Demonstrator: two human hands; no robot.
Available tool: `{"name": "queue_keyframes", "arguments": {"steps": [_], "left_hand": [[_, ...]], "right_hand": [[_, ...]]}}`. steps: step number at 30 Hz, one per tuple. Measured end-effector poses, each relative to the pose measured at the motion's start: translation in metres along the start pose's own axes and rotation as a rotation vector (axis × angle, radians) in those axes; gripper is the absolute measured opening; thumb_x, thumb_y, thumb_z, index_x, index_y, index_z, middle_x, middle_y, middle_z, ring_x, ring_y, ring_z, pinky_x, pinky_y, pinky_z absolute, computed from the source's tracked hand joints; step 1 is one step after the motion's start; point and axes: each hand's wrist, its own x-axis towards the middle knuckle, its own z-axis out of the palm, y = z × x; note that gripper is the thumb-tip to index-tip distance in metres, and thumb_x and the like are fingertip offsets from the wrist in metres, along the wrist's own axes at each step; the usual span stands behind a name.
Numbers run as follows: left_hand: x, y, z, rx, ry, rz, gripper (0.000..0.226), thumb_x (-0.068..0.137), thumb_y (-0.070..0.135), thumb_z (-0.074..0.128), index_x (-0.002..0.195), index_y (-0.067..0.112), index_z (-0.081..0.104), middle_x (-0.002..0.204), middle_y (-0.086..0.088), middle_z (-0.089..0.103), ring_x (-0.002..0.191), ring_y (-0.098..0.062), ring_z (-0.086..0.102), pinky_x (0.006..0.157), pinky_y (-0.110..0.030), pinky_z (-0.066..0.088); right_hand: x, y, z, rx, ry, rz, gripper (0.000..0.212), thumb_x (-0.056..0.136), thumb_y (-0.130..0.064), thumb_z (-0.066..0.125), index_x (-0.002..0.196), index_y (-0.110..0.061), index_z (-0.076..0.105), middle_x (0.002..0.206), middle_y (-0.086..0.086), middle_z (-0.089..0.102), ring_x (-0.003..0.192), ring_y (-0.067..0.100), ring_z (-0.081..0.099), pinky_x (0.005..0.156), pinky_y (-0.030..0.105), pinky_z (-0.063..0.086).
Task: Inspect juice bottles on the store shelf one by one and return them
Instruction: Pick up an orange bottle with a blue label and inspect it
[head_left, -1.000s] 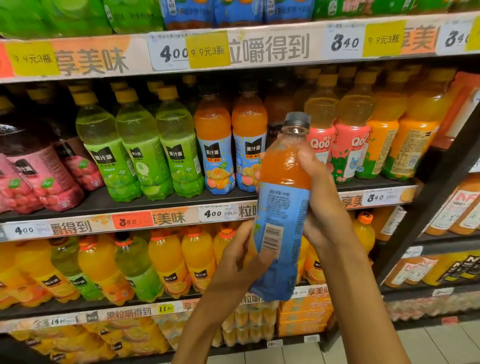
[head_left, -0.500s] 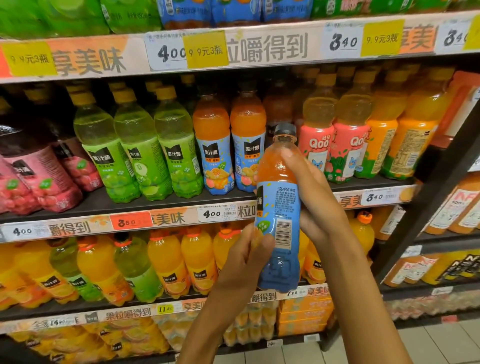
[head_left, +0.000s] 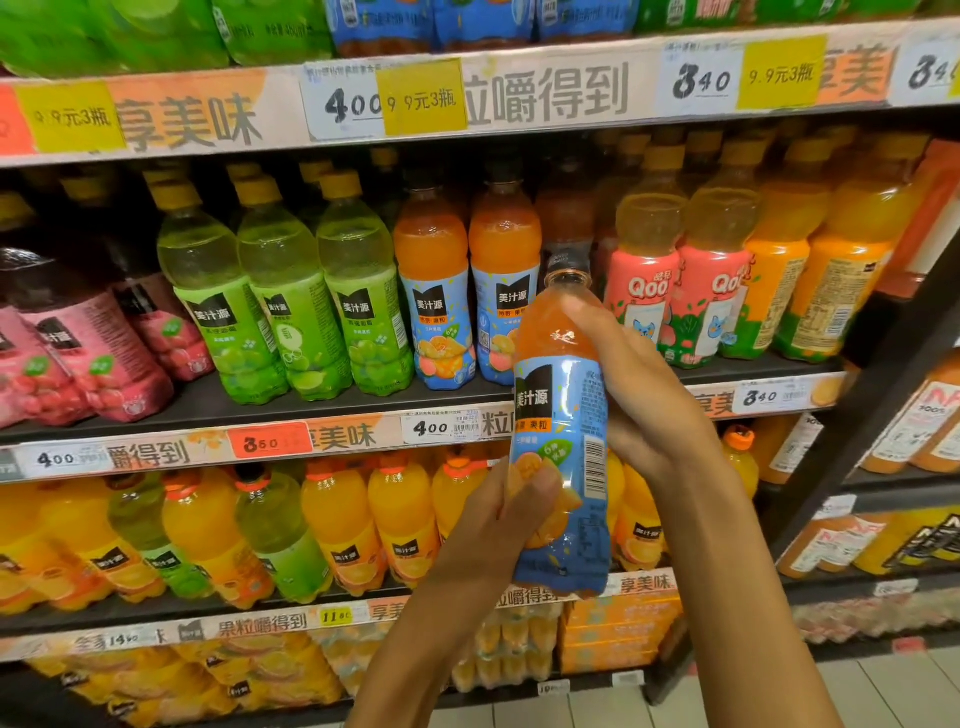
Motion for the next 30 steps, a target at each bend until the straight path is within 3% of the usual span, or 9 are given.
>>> {"name": "queue_keyframes", "arguments": {"steps": [3,6,8,10,13,15,19,25,30], "left_hand": [[0.005,-0.002,0.002,0.139,0.058,0.036,0.062,0.049,0.065,0.046,0.093,0.022,0.053,0.116,-0.025,0.06,0.11,-0.04,0.057,0.098,-0.051,0.045],[0.007,-0.009,0.0,0.042,0.094,-0.017,0.068,0.048,0.065,0.063,0.092,0.014,0.06,0.098,-0.017,0.064,0.092,-0.03,0.063,0.086,-0.039,0.052],[0.008,-0.018,-0.005,-0.136,0.039,-0.054,0.065,0.055,0.067,0.069,0.095,0.016,0.073,0.103,-0.008,0.069,0.096,-0.024,0.066,0.084,-0.032,0.052],[0.006,-0.024,-0.008,-0.298,-0.083,-0.094,0.056,0.062,0.062,0.073,0.103,0.024,0.075,0.113,-0.008,0.07,0.105,-0.025,0.066,0.092,-0.036,0.051],[0.006,-0.028,-0.008,-0.361,-0.18,-0.083,0.07,0.057,0.062,0.079,0.109,0.015,0.072,0.113,-0.015,0.067,0.1,-0.028,0.066,0.097,-0.042,0.049],[0.011,-0.027,-0.007,-0.311,-0.137,-0.04,0.074,0.051,0.065,0.08,0.102,0.011,0.073,0.105,-0.016,0.069,0.093,-0.027,0.068,0.09,-0.039,0.054],[0.02,-0.023,-0.003,-0.114,-0.014,0.05,0.095,0.037,0.078,0.075,0.094,0.004,0.06,0.07,-0.001,0.069,0.063,-0.012,0.065,0.058,-0.021,0.053],[0.026,-0.029,0.001,0.036,0.069,0.191,0.087,0.043,0.083,0.065,0.101,0.019,0.056,0.068,0.017,0.069,0.062,0.004,0.063,0.056,-0.011,0.048],[0.036,-0.031,-0.005,0.084,0.074,0.267,0.082,0.049,0.079,0.068,0.11,0.027,0.052,0.087,0.022,0.072,0.076,0.006,0.066,0.062,-0.011,0.049]], "right_hand": [[-0.001,-0.002,0.001,-0.043,0.009,-0.02,0.055,0.075,-0.035,0.067,0.122,-0.007,0.06,0.113,0.02,0.068,0.1,0.031,0.067,0.087,0.04,0.055],[-0.001,-0.004,0.0,0.013,-0.007,-0.031,0.055,0.075,-0.034,0.071,0.121,-0.006,0.06,0.106,0.018,0.069,0.092,0.026,0.069,0.082,0.038,0.057],[-0.001,-0.005,-0.002,0.053,-0.042,-0.059,0.044,0.08,-0.03,0.071,0.115,-0.006,0.062,0.1,0.018,0.07,0.088,0.025,0.069,0.08,0.039,0.058],[-0.001,-0.004,-0.004,0.122,-0.087,-0.091,0.039,0.081,-0.029,0.062,0.113,-0.005,0.061,0.093,0.016,0.073,0.083,0.024,0.072,0.073,0.037,0.06],[-0.001,-0.004,-0.004,0.183,-0.139,-0.116,0.044,0.083,-0.029,0.06,0.118,-0.003,0.056,0.095,0.013,0.074,0.086,0.024,0.072,0.074,0.036,0.059],[-0.001,-0.005,-0.005,0.177,-0.14,-0.116,0.052,0.081,-0.031,0.062,0.124,-0.002,0.055,0.103,0.016,0.072,0.092,0.026,0.071,0.083,0.041,0.058],[0.001,-0.008,-0.01,-0.045,-0.063,-0.154,0.036,0.083,-0.035,0.06,0.114,-0.017,0.064,0.109,0.013,0.07,0.101,0.027,0.067,0.09,0.041,0.053],[-0.002,-0.006,-0.004,-0.059,0.016,-0.219,0.046,0.078,-0.032,0.074,0.116,-0.009,0.061,0.099,0.007,0.072,0.091,0.02,0.069,0.079,0.03,0.056],[-0.004,-0.006,-0.01,-0.087,-0.057,-0.411,0.039,0.075,-0.028,0.069,0.112,-0.017,0.061,0.104,0.009,0.069,0.103,0.037,0.064,0.087,0.047,0.053]]}}
